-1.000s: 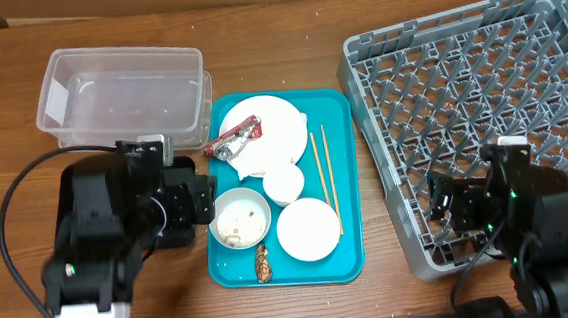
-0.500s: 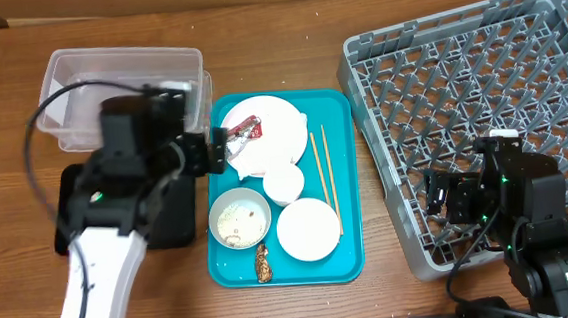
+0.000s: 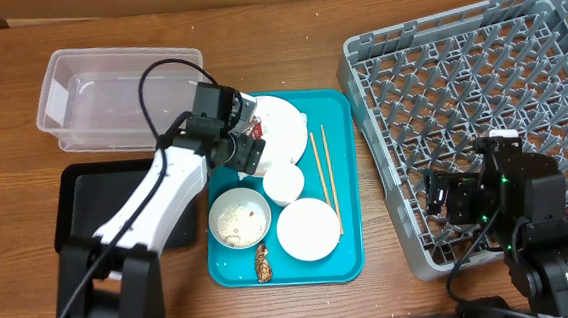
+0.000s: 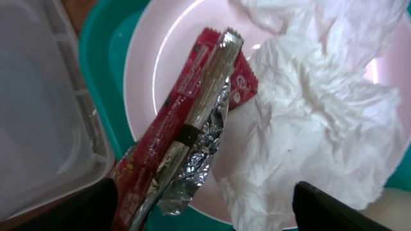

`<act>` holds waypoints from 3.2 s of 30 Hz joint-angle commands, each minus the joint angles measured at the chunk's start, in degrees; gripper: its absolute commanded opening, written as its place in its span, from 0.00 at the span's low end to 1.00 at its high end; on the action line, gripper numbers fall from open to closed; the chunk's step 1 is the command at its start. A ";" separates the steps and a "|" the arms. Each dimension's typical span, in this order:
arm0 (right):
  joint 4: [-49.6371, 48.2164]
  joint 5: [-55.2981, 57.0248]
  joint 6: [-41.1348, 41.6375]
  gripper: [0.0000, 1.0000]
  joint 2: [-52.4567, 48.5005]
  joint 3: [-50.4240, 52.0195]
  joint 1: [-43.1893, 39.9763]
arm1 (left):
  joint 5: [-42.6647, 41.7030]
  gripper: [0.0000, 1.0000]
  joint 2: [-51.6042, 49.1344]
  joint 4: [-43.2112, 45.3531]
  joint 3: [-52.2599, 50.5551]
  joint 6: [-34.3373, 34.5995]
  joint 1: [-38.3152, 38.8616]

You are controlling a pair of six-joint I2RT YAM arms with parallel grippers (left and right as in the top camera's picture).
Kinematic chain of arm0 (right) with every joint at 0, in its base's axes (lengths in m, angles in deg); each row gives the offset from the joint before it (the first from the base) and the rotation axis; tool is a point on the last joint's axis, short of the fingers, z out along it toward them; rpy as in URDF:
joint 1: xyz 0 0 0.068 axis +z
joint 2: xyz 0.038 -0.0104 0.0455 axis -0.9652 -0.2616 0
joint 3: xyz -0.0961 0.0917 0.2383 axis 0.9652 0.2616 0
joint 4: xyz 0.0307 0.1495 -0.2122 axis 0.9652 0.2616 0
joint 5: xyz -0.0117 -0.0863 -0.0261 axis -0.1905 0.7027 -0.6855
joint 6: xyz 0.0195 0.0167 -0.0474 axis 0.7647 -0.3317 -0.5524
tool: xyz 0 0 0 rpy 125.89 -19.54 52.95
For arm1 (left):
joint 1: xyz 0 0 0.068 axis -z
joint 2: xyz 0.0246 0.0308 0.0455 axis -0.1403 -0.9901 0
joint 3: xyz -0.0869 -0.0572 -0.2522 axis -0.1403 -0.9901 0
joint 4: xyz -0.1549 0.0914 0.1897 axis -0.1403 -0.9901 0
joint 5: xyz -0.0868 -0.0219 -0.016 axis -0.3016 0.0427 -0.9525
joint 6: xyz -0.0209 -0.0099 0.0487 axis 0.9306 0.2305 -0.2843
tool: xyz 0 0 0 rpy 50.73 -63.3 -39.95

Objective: Sort waste into correct bins and load items into the dishwasher
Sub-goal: 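Reach the left gripper to the red-silver wrapper on the plate and grasp it, then carry the wrapper with the left gripper into the clear plastic bin, then move the left gripper back to the plate and grasp the crumpled tissue, then carry the tissue with the left gripper and drop it in the bin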

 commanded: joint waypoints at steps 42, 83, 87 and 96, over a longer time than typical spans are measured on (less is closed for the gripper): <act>0.39 0.98 0.07 1.00 0.48 -1.55 -0.33 | -14.53 0.63 2.12 -3.04 17.97 12.44 -11.45; 1.25 0.98 0.07 1.00 0.48 -1.55 -0.33 | -4.66 0.04 -14.69 -12.04 20.83 17.33 3.89; 1.25 0.98 0.07 1.00 0.48 -1.55 -0.33 | -2.08 0.04 -8.61 -12.70 23.28 17.35 1.49; 1.25 0.96 0.07 1.00 0.48 -1.55 -0.33 | 4.35 0.04 0.44 -11.80 24.13 17.29 -7.48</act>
